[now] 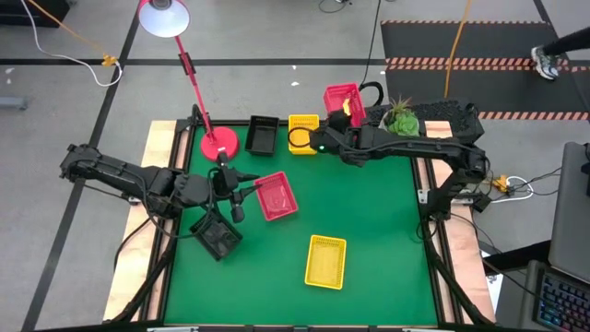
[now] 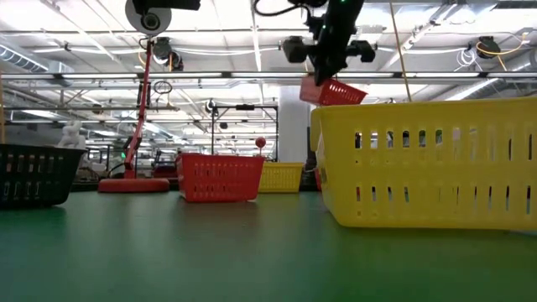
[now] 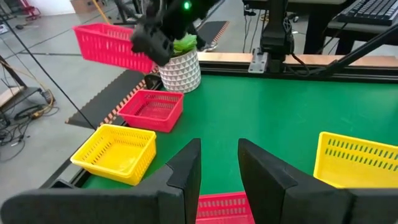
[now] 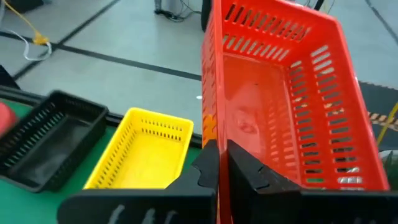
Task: Stack baskets by color
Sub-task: Stack the bottom red bin on the top red bin
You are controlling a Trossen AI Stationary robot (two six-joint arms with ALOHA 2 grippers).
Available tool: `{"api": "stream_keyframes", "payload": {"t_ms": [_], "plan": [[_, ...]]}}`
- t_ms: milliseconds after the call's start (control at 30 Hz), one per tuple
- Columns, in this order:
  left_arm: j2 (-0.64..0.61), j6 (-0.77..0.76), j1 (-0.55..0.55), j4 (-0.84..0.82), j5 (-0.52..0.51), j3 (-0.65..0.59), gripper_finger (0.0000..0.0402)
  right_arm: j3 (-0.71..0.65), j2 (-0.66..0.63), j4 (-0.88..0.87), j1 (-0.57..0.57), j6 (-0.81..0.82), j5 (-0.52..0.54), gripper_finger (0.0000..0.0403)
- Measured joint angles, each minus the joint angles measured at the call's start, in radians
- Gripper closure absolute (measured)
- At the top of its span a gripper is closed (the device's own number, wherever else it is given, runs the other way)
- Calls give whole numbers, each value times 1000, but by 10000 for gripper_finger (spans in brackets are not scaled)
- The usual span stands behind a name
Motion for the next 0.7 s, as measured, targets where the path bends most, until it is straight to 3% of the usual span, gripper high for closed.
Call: {"api": "stream_keyframes", "payload": {"t_ms": [700], "plan": [[0, -13, -2, -1, 8, 0, 293, -19, 144, -85, -52, 139, -2, 401]]}}
